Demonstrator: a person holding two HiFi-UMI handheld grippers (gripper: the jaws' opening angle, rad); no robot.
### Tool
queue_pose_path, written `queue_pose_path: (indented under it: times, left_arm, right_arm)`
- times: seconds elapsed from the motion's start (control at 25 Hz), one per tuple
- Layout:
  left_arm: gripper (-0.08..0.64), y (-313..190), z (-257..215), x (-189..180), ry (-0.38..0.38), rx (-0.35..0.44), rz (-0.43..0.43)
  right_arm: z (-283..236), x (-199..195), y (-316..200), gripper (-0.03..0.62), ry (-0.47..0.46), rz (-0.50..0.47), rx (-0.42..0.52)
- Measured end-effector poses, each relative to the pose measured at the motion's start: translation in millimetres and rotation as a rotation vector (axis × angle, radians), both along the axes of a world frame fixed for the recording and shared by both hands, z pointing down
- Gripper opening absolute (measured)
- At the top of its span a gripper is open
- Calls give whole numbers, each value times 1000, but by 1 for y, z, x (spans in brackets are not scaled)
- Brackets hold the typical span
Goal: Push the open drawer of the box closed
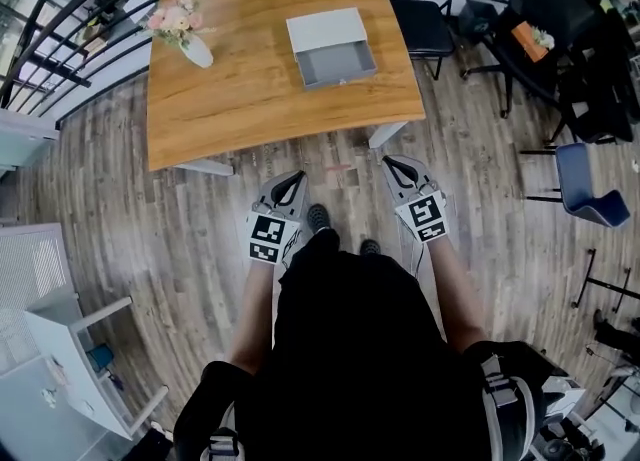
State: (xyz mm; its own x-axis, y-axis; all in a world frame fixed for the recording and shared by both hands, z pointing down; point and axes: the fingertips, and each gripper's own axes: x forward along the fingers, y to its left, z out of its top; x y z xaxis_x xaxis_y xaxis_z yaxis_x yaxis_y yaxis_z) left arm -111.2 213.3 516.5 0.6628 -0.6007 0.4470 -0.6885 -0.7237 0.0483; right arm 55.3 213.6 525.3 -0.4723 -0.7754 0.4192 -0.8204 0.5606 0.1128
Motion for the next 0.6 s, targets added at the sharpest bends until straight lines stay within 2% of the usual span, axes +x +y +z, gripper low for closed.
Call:
queue_pose_path:
  times: [0.32, 0.6]
  left_arm:
    - [23, -46, -11, -7, -5, 44, 100]
    - [23, -67, -6, -33, -13, 46, 112]
  right_arm:
    - [5, -4, -25, 16, -14, 110, 2]
    - [7, -31, -46, 17, -22, 126, 21]
